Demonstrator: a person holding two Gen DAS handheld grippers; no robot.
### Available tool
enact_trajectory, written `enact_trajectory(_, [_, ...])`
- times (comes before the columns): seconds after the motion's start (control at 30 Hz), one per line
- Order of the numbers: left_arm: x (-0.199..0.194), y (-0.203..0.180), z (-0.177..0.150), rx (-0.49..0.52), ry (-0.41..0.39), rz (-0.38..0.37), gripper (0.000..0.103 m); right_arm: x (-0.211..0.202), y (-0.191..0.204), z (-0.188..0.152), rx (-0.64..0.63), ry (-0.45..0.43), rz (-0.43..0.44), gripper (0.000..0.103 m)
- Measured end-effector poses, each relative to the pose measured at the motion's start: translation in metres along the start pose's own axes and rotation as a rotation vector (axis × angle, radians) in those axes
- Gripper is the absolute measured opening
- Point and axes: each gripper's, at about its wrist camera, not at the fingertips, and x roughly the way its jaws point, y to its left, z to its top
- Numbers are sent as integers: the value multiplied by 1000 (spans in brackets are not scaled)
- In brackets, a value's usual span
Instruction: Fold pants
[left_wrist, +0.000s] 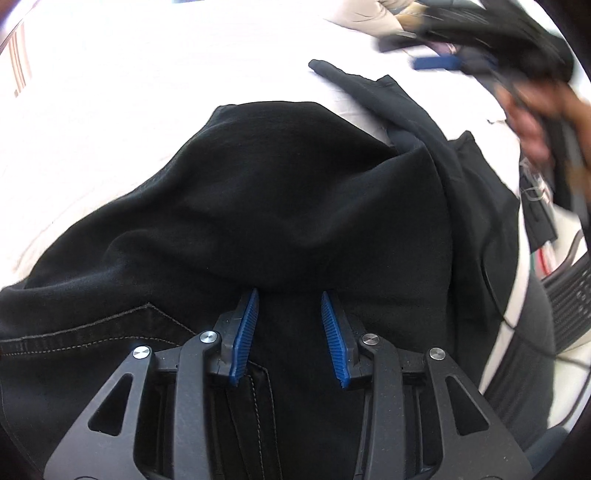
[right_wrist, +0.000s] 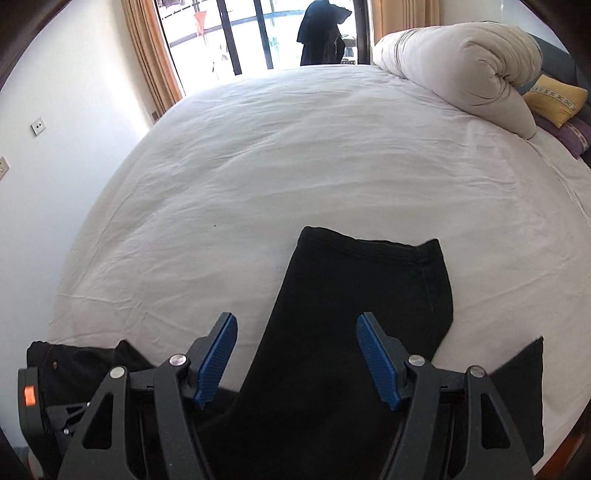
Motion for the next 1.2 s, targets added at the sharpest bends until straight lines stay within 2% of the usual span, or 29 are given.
enact_trajectory(0.2, [7,21,-7,-50,5,-64,34,66,-2,28,10,116,-85,70])
enact_trajectory(0.33, [7,23,-8,-45,5,-60,34,99,-6,31,18,190,-126,70])
enact_trajectory(0.47, [-2,26,-16,-36,0,-51,34,107,-14,34,27,185,-135,69])
enact_trajectory(0.57, [-4,25,-18,-35,-3,-51,34,104,-17,38,26,190,-131,53])
enact_trajectory(0.63, [-8,25,-19,-34,-4,-46,34,104,-17,40,18,197,-130,22])
enact_trajectory(0.7, [-8,22,-19,-32,-5,-39,35,101,-19,40,28,193,-126,9])
enact_trajectory(0.77, [-10,21,-21,-30,-5,-33,35,92,-24,41,52,166,-117,7])
enact_trajectory(0.87, [-9,18,-21,-33,-6,-29,35,59,-43,39,120,73,-95,7])
enact_trajectory(1.0, [-9,13,-22,-32,-7,-14,35,-2,-92,25,271,-66,-69,6])
enact_trajectory(1.1, [-9,8,-22,-33,-7,-1,35,-48,-139,-2,396,-169,-76,6])
enact_trajectory(1.2, [-9,2,-22,-37,-6,15,35,-93,-185,-46,524,-261,-115,6])
